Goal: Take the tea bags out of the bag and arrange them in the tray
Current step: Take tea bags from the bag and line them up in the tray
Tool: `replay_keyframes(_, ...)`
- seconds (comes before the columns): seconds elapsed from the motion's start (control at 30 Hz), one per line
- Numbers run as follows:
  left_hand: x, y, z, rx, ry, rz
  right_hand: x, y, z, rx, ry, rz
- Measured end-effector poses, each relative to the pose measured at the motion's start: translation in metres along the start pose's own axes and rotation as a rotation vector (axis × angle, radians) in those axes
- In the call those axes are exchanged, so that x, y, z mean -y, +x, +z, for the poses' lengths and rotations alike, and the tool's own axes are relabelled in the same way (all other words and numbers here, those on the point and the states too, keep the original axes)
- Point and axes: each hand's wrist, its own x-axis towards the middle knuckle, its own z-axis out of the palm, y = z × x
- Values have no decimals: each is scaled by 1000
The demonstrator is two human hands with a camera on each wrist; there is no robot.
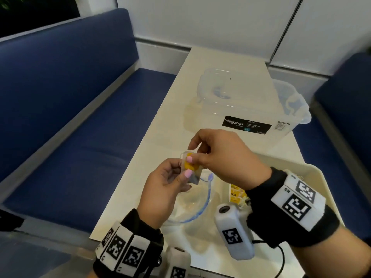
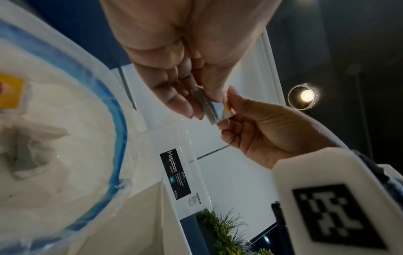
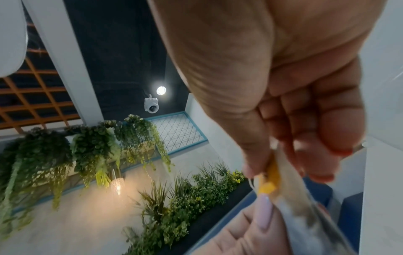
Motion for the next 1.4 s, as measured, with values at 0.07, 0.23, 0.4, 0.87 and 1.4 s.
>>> replay_keyframes(0.07, -1, 2, 5, 3, 20, 4, -4, 0, -7, 53, -17, 15)
replay_keyframes(0.23, 5, 5, 19, 21, 85, 35, -14, -9, -35, 99, -192, -24)
replay_keyframes(0.4, 11, 2, 38, 113, 212, 54, -39, -25, -64, 165, -303, 11)
replay_keyframes(0.87, 28, -3, 23, -48, 466, 81, -99, -31, -33, 484, -509, 24)
replay_keyframes(1.4, 25, -17, 12, -177, 469, 65, -122, -7, 10, 617, -582, 44)
